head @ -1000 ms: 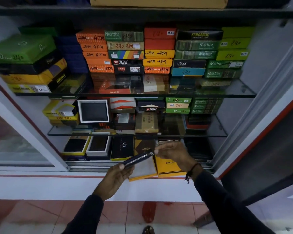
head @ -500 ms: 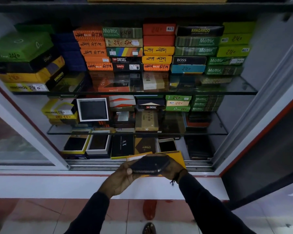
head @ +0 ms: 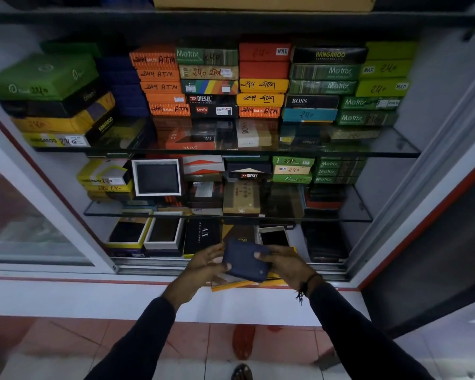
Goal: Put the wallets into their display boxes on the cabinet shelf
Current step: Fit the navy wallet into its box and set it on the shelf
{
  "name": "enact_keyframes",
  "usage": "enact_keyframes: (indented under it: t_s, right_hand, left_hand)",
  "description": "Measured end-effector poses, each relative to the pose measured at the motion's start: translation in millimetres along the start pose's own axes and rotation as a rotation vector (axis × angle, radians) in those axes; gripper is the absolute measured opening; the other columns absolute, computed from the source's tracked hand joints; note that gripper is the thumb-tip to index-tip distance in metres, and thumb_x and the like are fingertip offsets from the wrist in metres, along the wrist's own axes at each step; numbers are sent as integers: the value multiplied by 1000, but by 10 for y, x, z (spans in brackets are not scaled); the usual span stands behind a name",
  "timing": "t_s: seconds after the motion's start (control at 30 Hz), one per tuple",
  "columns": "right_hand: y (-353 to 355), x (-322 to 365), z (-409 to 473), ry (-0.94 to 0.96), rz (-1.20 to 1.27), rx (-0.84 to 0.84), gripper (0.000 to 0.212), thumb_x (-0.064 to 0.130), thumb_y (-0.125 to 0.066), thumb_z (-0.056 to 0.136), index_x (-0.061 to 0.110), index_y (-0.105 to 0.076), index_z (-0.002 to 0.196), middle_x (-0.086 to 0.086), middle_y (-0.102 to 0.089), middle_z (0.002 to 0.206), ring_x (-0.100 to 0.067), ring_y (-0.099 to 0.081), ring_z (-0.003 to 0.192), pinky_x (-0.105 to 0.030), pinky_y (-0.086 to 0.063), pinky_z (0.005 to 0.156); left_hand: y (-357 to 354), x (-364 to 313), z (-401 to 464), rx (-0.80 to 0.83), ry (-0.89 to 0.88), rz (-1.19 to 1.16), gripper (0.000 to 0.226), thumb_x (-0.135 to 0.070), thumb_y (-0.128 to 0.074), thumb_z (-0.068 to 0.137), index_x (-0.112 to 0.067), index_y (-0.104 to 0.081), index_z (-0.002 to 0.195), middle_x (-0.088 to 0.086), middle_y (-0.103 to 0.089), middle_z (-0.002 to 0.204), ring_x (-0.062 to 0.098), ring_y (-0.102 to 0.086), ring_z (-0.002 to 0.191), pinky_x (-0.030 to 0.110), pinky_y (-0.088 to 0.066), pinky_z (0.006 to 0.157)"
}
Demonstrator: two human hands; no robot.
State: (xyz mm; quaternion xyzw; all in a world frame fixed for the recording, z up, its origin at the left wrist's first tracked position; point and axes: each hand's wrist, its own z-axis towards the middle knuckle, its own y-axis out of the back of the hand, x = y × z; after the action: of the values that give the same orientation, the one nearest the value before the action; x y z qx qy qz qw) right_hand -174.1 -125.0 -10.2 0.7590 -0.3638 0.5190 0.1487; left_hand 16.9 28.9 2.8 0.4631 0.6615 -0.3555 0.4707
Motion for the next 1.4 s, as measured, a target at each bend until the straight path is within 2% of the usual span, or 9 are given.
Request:
enact_keyframes:
  t_s: [0.2, 0.33, 0.5, 0.6, 0.73, 0.87, 1.0, 1.27, 1.4]
  right_hand:
    - [-1, 9, 0, 616, -900, -305, 35, 2, -81, 68, 26, -67, 90, 7, -67, 101, -10, -65, 94, -27, -58, 83]
    - [-10, -115, -27, 685, -1039, -371, 37, -1, -74, 73, 26, -65, 97, 10, -62, 107, -2, -56, 97, -14, -52, 84]
    - [36, -50, 38, 422, -599, -293, 28, -12, -68, 75, 13, -72, 87, 10, -71, 85, -4, -67, 81, -15, -56, 70]
    - [-48, -51, 156, 250, -324, -288, 24, -22, -63, 75, 1, -69, 76, -1, -73, 69, -11, -72, 67, -24, -60, 63]
    - [-305, -125, 371, 198, -402, -386, 25, -9, -80, 68, 14, -73, 76, -6, -73, 83, -29, -71, 90, -42, -58, 89]
    - [-433, -99, 525, 121, -762, -361, 28, 8, -79, 75, 7, -76, 103, -8, -75, 108, -21, -69, 104, -26, -54, 88]
    - [-524, -157, 583, 135, -1061, -304, 38, 6, -76, 77, 10, -69, 114, -11, -68, 119, -26, -64, 111, -29, -54, 86]
    - [-642, -126, 569, 51, -1034, -339, 46, 10, -79, 76, 5, -61, 118, -12, -62, 123, -27, -62, 113, -28, -54, 85]
    - [-709, -29, 398, 133, -893, -356, 38, 22, -86, 67, 11, -71, 101, -4, -73, 100, -17, -67, 89, -24, -53, 68]
  left_hand:
    - [-282, 203, -2, -361, -761, 1032, 37, -1, -79, 72, -19, -62, 100, 1, -63, 111, 14, -59, 100, 24, -55, 79]
    - [-287, 299, -17, -392, -896, 1162, 34, -2, -77, 73, -17, -61, 99, 5, -64, 106, 18, -58, 98, 28, -51, 77]
    - [-232, 192, -23, -318, -448, 522, 29, -9, -81, 76, -18, -61, 95, -2, -67, 98, 12, -65, 91, 18, -54, 73]
    - [-132, 223, 67, -428, -156, 166, 14, -13, -80, 81, -11, -67, 87, 11, -73, 88, 26, -71, 91, 37, -62, 75]
    - [-78, 293, 188, -524, 41, 277, 13, -16, -81, 80, -11, -70, 75, 7, -74, 82, 27, -72, 87, 34, -59, 72]
    - [-16, 358, 255, -524, 167, 571, 21, -25, -78, 79, -8, -75, 68, 6, -74, 71, 23, -71, 77, 28, -50, 66]
    - [13, 431, 268, -510, 260, 579, 22, -26, -77, 77, -6, -72, 84, 6, -70, 78, 20, -64, 70, 22, -40, 48]
    - [182, 459, 282, -364, 374, 391, 3, -2, -71, 79, -3, -74, 80, 18, -74, 88, 33, -73, 84, 49, -63, 79]
    - [180, 306, 67, -372, 260, 655, 14, 1, -61, 81, -5, -66, 69, 15, -71, 82, 35, -70, 87, 35, -56, 70]
